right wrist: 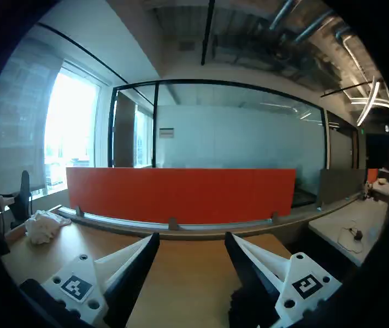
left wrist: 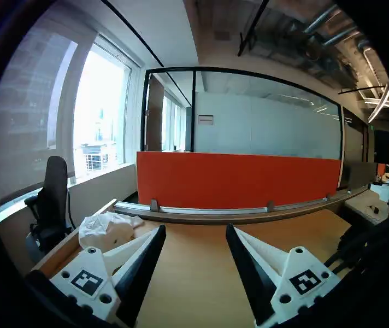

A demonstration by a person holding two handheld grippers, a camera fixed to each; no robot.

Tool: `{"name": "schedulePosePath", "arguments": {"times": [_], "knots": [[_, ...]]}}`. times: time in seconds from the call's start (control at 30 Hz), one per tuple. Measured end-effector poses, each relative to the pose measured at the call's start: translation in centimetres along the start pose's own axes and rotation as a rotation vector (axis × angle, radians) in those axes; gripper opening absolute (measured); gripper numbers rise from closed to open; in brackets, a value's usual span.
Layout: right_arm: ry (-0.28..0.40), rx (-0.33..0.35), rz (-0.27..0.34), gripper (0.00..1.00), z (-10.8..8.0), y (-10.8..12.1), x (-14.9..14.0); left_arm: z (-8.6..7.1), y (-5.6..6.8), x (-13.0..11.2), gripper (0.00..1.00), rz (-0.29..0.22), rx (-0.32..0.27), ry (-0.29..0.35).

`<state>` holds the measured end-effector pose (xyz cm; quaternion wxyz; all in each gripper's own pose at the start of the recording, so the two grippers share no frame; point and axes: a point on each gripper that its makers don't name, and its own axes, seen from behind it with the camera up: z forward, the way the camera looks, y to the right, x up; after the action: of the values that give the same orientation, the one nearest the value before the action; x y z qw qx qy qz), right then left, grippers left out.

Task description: Fold towel

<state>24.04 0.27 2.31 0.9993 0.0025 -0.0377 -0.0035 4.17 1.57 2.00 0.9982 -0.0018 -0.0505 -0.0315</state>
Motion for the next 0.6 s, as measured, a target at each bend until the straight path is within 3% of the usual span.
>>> {"name": "schedulePosePath", "arguments": {"times": [0.4, 0.6], "knots": [[-0.007, 0.022, -0.022, 0.92, 0.4, -2.3, 0.6, 0.0, 0.2, -0.2, 0.81, 0.004, -0.019, 0.043], [-0.013, 0.03, -0.026, 0.92, 0.2, -3.6, 1.2, 0.0, -0.4, -1.1, 0.81, 0.0, -0.022, 0.083]]}}
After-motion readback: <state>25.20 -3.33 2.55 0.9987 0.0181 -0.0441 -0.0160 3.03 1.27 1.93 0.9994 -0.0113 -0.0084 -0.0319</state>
